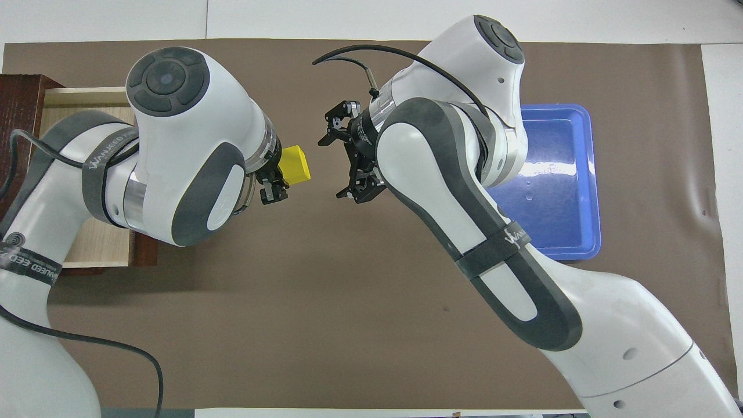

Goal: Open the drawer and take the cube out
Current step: 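Close the right gripper on the yellow cube beside the left gripper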

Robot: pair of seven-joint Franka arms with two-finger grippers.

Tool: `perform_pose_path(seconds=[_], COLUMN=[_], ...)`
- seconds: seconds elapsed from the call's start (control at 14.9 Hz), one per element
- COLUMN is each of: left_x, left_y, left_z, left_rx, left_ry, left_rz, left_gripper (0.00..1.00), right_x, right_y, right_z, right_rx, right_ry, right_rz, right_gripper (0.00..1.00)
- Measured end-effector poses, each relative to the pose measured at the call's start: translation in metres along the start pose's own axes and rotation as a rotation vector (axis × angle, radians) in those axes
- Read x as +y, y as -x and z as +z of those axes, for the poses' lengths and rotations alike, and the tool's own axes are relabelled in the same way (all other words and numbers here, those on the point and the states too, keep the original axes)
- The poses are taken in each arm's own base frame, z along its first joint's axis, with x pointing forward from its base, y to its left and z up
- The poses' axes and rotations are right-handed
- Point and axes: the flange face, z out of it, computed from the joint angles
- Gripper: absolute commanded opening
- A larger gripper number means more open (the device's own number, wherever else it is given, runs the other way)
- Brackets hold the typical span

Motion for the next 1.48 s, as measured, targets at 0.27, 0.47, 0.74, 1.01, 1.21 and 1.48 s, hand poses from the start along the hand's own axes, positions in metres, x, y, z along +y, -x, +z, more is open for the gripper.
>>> perform_pose_path(seconds=[0.27,0.47,0.74,1.01,1.21,1.48], left_x=[0.000,0.000,0.000,0.000,-0.001,-0.001], left_y=[0.000,0.000,0.000,0.001,0.003,0.003], left_z=[0.000,0.000,0.000,0.000,0.000,0.000], left_rx=[-0.001,-0.001,-0.003,-0.003,-0.003,-0.003], left_ry=[0.001,0.002,0.004,0.004,0.004,0.004], left_rz=[0.000,0.000,0.000,0.000,0.001,0.000], left_gripper=[0.00,0.00,0.00,0.00,0.00,0.00], right_x=[-0.005,-0.004,-0.002,-0.003,-0.010,-0.018], right_y=[0.004,0.015,0.023,0.021,0.020,0.021], right_z=[-0.003,0.005,0.011,0.011,0.015,0.025], right_rx=[-0.004,-0.003,0.004,0.006,0.004,0.002], right_ry=[-0.009,0.005,0.012,0.010,0.003,0.001], right_rz=[-0.013,-0.028,-0.012,0.003,0.019,0.019], right_gripper=[1.00,1.00,1.00,1.00,1.00,1.00])
